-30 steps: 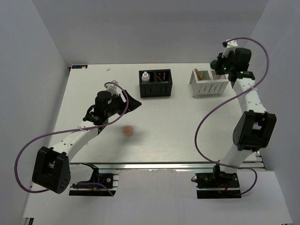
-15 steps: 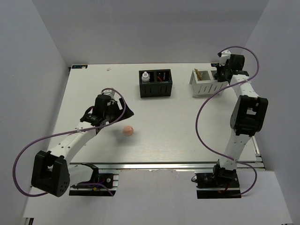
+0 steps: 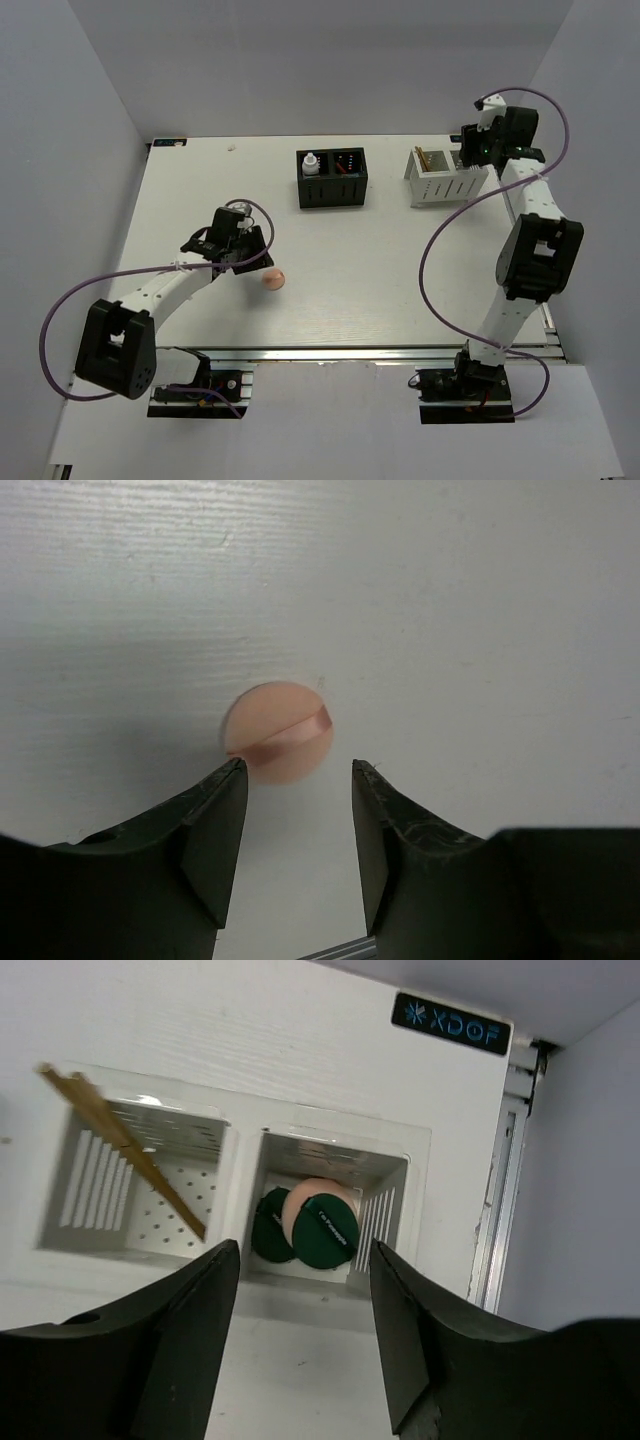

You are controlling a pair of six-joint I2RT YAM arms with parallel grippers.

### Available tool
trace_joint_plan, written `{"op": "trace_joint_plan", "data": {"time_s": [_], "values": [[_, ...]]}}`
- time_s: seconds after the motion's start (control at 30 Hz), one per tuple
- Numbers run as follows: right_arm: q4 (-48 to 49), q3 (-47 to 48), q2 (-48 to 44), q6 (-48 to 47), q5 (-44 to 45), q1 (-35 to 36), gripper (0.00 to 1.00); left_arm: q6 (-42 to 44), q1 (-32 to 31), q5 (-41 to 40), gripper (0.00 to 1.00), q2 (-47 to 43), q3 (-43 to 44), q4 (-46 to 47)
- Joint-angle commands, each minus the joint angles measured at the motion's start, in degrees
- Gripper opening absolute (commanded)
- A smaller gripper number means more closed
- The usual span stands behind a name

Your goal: Organize the makeup

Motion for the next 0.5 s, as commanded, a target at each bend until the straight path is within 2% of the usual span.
{"op": "trace_joint_plan", "data": {"time_s": [0.0,0.17,0.47], "values": [[4.2,-1.6,-9.6,-1.1,-9.2,-0.9,0.61,2.6,-0.3,-1.8,0.56,1.8,0.2,-2.8],[11.0,-10.4,-18.3,1.8,-18.9,-0.9,0.62,4.6,-1.9,-2.4,0.55,7.0,0.5,-2.9],[11.1,-15.2,-24.7,9.1,-28.9,-0.5,0.62,4.7,-2.7,-4.1,0.5,12.7,1.2,-0.5]]}}
